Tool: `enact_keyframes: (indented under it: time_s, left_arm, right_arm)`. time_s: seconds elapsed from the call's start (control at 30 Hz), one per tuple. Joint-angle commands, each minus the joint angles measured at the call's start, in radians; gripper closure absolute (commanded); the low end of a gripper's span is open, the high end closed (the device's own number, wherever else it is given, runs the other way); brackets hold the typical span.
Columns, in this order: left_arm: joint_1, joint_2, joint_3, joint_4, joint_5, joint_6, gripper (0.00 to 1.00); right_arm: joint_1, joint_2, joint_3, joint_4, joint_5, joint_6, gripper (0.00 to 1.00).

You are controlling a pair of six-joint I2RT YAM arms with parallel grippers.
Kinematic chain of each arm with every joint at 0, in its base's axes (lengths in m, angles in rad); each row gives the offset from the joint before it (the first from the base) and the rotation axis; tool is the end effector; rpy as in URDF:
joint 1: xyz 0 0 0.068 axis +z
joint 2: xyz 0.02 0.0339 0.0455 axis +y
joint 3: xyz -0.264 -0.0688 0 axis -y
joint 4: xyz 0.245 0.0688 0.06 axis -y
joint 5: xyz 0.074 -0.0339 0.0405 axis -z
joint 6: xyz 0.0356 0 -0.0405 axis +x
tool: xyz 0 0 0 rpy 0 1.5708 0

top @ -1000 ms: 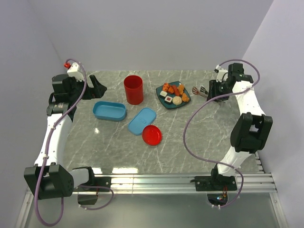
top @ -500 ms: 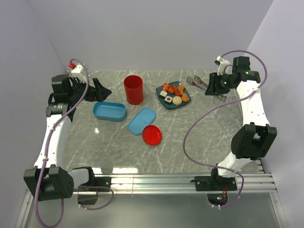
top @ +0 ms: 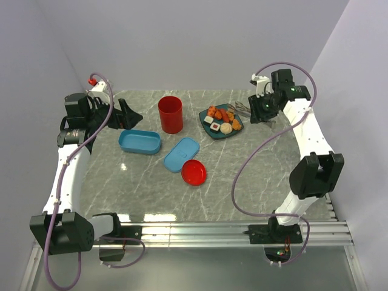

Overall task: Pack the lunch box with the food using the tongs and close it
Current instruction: Pick up the food using the clamp

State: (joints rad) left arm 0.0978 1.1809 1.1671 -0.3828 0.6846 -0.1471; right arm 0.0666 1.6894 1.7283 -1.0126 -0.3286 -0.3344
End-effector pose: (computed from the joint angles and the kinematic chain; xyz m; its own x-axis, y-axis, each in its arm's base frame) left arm 0.2601 0.0029 0.3751 -0.4543 -0.1587 -0.8766 0.4431 0.8135 -0.3768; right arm 0.3527 0.0350 0.3561 -0.6993 -0.3580 -0.6187 -0.5013 0.8626 0.0676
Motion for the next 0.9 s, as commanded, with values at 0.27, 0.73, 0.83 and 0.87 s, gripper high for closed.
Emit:
enact_keyframes:
  time_s: [0.27, 0.73, 0.83, 0.87]
  left_arm:
    - [0.002, -0.009, 0.016, 0.022, 0.015, 0.001, 0.01]
    - [0.003, -0.024, -0.007, 0.022, 0.01, 0.014, 0.01]
    - [0.002, -0.023, -0.009, 0.022, 0.012, 0.017, 0.0]
    - [0.003, -0.02, -0.01, 0.022, 0.012, 0.018, 0.01]
  right_arm:
    - [-0.008, 0.075, 0.037, -0.038, 0.138, 0.015, 0.51]
    - [-0.007, 0.122, 0.025, -0.055, 0.129, 0.04, 0.48]
    - [-0.007, 0.135, 0.033, -0.061, 0.125, 0.046, 0.46]
    - [-0.007, 0.138, 0.036, -0.063, 0.125, 0.047, 0.46]
